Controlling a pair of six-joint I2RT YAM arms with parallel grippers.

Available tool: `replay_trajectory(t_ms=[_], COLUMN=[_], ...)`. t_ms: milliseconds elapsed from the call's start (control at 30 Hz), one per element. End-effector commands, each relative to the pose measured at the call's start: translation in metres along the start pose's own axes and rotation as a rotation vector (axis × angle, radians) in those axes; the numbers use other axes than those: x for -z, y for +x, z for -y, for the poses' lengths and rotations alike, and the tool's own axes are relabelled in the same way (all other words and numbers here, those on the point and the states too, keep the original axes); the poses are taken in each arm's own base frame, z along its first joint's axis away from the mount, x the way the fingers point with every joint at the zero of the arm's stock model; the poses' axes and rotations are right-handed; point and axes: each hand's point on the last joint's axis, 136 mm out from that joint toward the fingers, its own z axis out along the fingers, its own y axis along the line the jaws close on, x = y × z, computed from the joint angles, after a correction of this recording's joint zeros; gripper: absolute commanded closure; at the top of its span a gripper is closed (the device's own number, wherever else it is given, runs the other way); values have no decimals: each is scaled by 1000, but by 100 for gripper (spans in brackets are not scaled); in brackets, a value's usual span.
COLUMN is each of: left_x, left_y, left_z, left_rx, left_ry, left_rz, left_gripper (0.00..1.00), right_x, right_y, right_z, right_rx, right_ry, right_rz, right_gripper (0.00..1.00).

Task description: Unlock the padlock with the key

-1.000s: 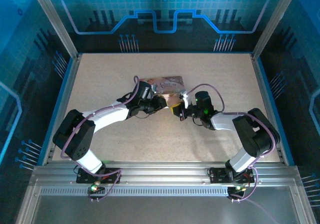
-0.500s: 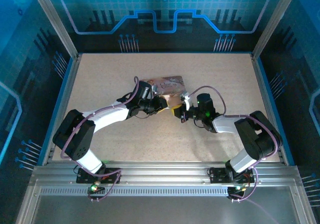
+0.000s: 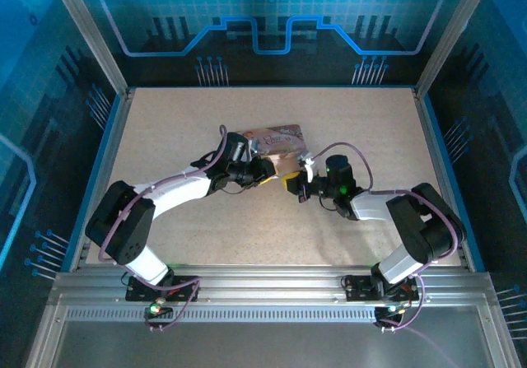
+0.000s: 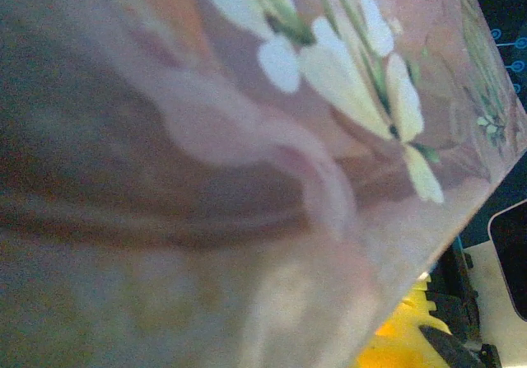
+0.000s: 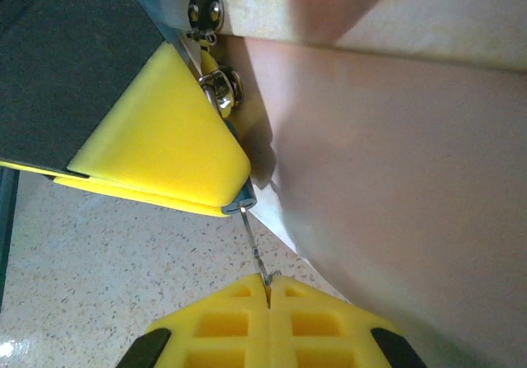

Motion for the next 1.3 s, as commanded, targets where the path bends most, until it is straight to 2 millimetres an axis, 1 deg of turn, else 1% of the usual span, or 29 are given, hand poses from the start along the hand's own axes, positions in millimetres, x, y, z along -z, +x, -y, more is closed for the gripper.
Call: replay_trajectory(t_ms=[0,367,667,1000,1100,1267], left_x=[15,14,14,10,9,8], left_y=[-3,-2,-2,-1,0,1], left_z=[34,35,38,34,32,30], left_rx=[-27,-24,-24,-20,-18,-16], left_ry=[107,114,126,120,118,115], left_rz=[-1,-10,-11,-16,-21,-25], left_gripper=[82,82,82,82,82,82], right_x=[7,4,-13,-31,-32,-37], right_y=[-14,-19,-19,-33,-37,-49], right_z=[-8,-7,-5,-7,-5,-6], right_rx=[29,22,3,13,16,20], right_ry=[-30,-35,-57,-85,-76,-93], right_rz=[53,68,75,83,91,106], right_gripper=[100,100,100,100,100,100])
